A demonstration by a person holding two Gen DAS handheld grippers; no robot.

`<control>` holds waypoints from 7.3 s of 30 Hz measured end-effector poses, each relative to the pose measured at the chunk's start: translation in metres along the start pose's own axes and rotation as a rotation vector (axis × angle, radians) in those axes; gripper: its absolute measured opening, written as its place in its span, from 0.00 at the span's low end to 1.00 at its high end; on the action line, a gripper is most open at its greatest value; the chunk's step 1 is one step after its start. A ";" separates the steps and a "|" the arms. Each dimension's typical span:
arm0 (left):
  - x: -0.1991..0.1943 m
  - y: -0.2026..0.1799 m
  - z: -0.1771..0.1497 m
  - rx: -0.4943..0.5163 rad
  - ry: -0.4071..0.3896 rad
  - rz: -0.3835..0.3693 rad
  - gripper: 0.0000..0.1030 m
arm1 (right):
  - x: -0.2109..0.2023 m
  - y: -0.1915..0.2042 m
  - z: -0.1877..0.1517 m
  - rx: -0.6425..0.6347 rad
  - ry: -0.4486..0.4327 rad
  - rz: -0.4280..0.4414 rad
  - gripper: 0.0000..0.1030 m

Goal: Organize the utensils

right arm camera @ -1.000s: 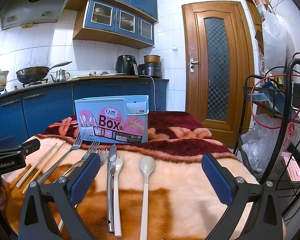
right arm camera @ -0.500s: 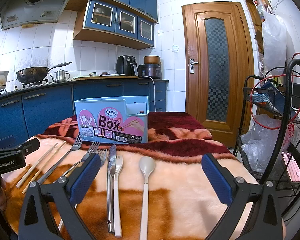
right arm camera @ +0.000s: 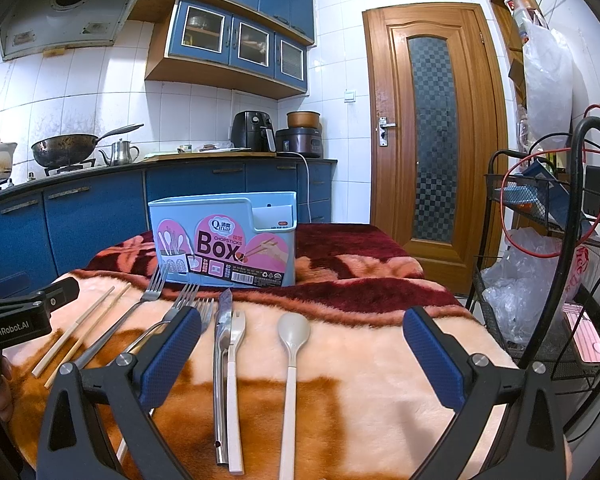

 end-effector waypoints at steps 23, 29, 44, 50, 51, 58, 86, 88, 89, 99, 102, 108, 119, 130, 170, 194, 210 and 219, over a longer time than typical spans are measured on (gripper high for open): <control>-0.001 0.001 -0.001 -0.009 -0.010 0.031 1.00 | 0.009 -0.007 -0.003 0.023 0.046 0.016 1.00; -0.001 0.001 0.000 -0.010 -0.009 0.030 1.00 | 0.009 -0.004 -0.001 0.036 0.067 0.017 1.00; 0.000 -0.002 0.025 0.072 0.115 -0.003 1.00 | 0.029 -0.031 0.018 0.088 0.296 0.023 1.00; 0.004 0.006 0.045 0.113 0.195 -0.019 1.00 | 0.047 -0.033 0.034 -0.017 0.457 0.017 1.00; 0.006 0.007 0.047 0.121 0.208 -0.016 1.00 | 0.050 -0.032 0.035 -0.027 0.478 0.022 0.98; 0.037 0.006 0.037 0.188 0.403 -0.034 0.91 | 0.075 -0.012 0.027 -0.068 0.699 0.134 0.72; 0.110 -0.003 0.008 0.175 0.794 -0.109 0.32 | 0.112 0.005 -0.003 -0.084 0.930 0.185 0.23; 0.109 -0.004 0.008 0.173 0.782 -0.119 0.27 | 0.111 0.004 -0.002 -0.063 0.905 0.179 0.18; 0.108 -0.004 0.009 0.167 0.778 -0.122 0.22 | 0.110 0.002 -0.002 -0.039 0.891 0.181 0.18; 0.084 -0.002 0.019 0.063 0.651 -0.199 0.05 | 0.088 -0.003 0.015 0.062 0.723 0.231 0.16; 0.067 -0.006 0.034 0.068 0.559 -0.221 0.05 | 0.077 -0.001 0.030 0.067 0.643 0.244 0.15; 0.030 -0.008 0.076 0.025 0.356 -0.263 0.05 | 0.062 0.002 0.067 0.074 0.461 0.264 0.14; 0.027 -0.035 0.153 0.013 0.036 -0.254 0.05 | 0.062 0.009 0.123 0.038 0.222 0.275 0.02; 0.071 -0.057 0.196 -0.060 -0.080 -0.273 0.05 | 0.090 -0.009 0.110 0.049 0.273 0.260 0.02; 0.102 -0.051 0.141 -0.023 0.024 -0.207 0.24 | 0.110 -0.067 0.033 0.237 0.579 0.150 0.34; 0.060 -0.011 0.060 0.028 0.227 -0.117 0.35 | 0.121 -0.089 0.004 0.560 0.583 0.070 0.46; 0.067 0.004 0.054 -0.026 0.250 -0.120 0.35 | 0.106 -0.101 0.051 0.497 0.351 0.037 0.06; 0.072 0.003 0.056 -0.034 0.252 -0.139 0.35 | 0.078 -0.074 0.131 0.210 0.135 -0.062 0.06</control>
Point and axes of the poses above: each gripper's, at about its wrist camera, not at the fingertips, and x roughly the way its jaws point, y to its left, z to its top, the point moved 4 cm from there along x, roughly the way its jaws point, and after that the axes turned 1 degree about z, right-handed, at the moved point
